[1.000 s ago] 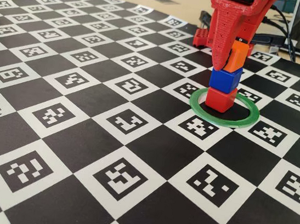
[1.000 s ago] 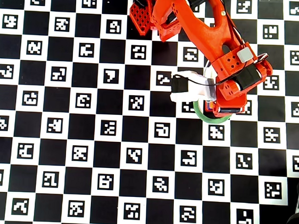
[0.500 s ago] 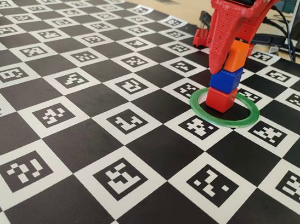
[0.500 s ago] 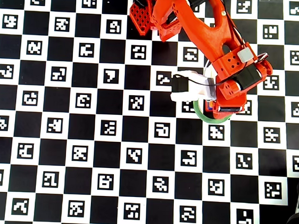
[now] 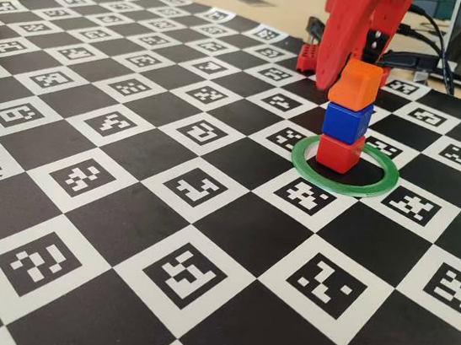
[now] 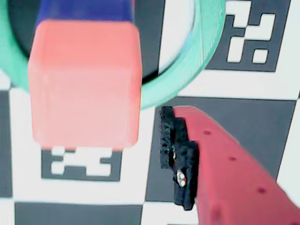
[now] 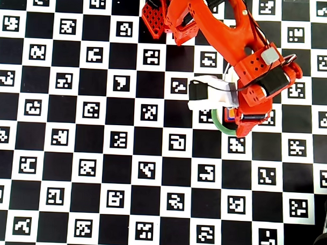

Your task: Grab the red cube then put it in the green circle then put the blue cube on top and finally the orange cube on top

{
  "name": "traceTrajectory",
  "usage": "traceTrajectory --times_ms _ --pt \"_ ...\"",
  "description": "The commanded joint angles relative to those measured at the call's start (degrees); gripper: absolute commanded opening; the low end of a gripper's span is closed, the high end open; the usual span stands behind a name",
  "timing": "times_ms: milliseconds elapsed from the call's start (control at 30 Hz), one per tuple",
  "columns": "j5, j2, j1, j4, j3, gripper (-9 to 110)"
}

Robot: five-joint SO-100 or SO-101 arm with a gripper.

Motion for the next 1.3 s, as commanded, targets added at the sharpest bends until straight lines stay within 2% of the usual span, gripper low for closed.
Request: traceTrajectory --times_ms 0,233,433,600,667,900,1033,1133,1267 --pt "-3.2 9.0 1.9 1.8 -3.7 40" --pt "-14.6 16.3 11.2 0.4 3.7 35" --pt "-24.0 19.5 23.2 -6.0 10.4 20" --pt "-28.7 23.1 29.4 -10.2 15.6 0" --pt "-32.1 26.3 30.6 -14.2 20.0 -6" --pt "-46.2 43.3 32.7 -34.5 43.7 -6" --pt "-61.9 49.8 34.1 -45.4 54.8 -6" --pt "-80.4 52.8 34.0 -47.6 61.0 -6" --pt "-90.9 56.6 34.2 -48.9 68.4 -6"
